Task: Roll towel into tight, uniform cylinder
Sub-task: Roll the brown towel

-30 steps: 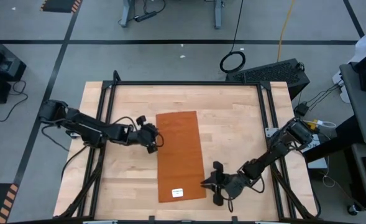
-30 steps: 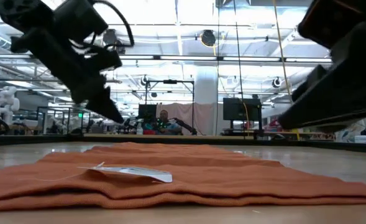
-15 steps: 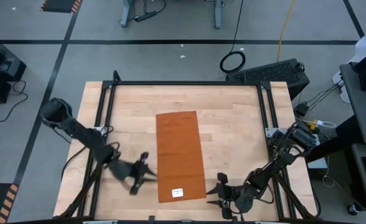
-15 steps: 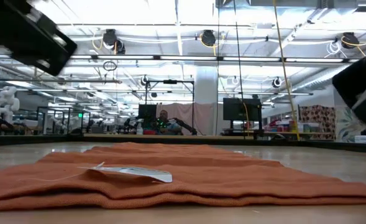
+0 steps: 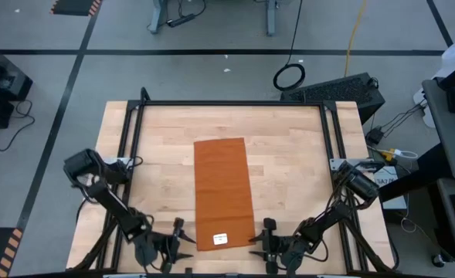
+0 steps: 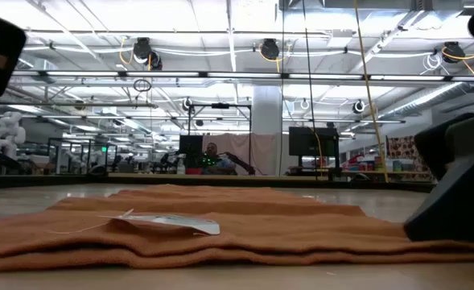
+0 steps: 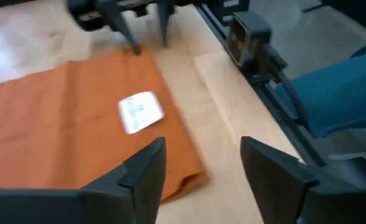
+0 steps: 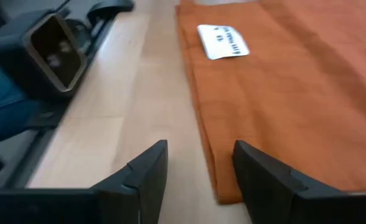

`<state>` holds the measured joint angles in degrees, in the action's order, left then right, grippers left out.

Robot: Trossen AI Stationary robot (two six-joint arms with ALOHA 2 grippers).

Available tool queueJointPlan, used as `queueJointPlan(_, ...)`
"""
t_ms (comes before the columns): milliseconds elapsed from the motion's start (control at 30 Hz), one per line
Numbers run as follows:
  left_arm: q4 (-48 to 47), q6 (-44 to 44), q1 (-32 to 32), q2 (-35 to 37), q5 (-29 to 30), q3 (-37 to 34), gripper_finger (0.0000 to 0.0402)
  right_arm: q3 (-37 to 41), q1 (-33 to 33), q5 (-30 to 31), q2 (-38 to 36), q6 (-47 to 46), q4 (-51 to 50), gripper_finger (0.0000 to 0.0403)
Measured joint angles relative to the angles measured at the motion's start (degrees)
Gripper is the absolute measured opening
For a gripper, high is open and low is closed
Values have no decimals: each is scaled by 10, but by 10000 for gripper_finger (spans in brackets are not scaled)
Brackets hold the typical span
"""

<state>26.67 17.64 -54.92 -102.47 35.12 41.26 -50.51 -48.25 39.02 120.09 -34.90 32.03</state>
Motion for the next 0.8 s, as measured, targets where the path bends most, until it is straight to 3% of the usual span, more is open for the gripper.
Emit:
queueJointPlan(267,-2,-35,-10,-90,35,63,241,1,1,39,18,2,26,171)
queueJointPlan(600,-72,19,-10,-113,69,66,242,1,3,28,19,-1,47,171)
queueJointPlan(800,-82,17,-4,-113,56,66,208,2,3,27,20,0,60,171)
